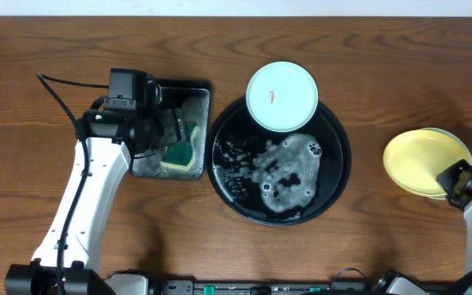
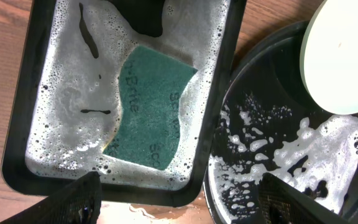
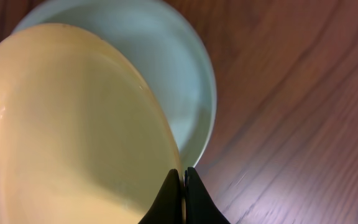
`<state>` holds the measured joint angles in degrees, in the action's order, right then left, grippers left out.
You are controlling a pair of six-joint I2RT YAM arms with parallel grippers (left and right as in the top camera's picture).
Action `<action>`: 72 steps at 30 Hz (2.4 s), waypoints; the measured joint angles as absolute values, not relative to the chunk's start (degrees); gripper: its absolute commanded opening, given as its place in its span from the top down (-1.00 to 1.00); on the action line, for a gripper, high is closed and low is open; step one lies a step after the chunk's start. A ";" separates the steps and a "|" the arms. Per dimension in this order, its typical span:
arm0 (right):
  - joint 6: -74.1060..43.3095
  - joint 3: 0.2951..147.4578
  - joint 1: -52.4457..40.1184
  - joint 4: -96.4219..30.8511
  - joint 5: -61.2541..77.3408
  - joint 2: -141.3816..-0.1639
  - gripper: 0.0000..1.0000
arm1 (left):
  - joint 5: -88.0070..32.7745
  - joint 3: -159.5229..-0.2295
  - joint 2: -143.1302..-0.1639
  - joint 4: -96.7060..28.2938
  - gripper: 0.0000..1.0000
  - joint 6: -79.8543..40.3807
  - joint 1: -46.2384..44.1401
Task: Clean dirty plates on tray and stack at the side
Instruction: 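Carry the yellow plate right and stack it on the pale green plate, then move the right gripper back and grip the remaining pale green plate rim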
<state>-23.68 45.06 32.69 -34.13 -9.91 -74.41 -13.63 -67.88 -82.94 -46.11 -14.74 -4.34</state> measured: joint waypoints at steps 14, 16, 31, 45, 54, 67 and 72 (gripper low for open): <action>-26.30 45.06 40.07 -32.05 -11.00 -77.71 0.45 | -13.63 -67.88 -82.94 -46.11 -0.63 -14.74 -4.34; -25.69 45.06 40.07 -31.62 -9.37 -77.71 0.23 | -13.63 -67.88 -82.94 -46.11 -0.63 -14.74 -4.34; -15.22 45.34 27.07 -27.83 18.50 -61.43 0.11 | -13.63 -67.88 -82.94 -46.11 -0.63 -14.74 -4.34; -3.81 45.45 -5.48 -14.20 19.03 -75.90 -0.01 | -13.63 -67.88 -82.94 -46.13 -0.63 -14.74 -4.34; -1.26 45.60 -8.47 1.17 15.64 -93.58 0.10 | -13.61 -67.88 -82.94 -46.09 -0.63 -14.74 -4.34; -8.38 45.60 -8.84 13.04 14.41 -106.13 0.59 | -13.63 -67.88 -82.94 -46.11 -0.63 -14.74 -4.34; -10.11 45.80 -8.97 10.94 14.44 -105.10 0.28 | -13.63 -67.88 -82.94 -46.11 -0.63 -14.74 -4.34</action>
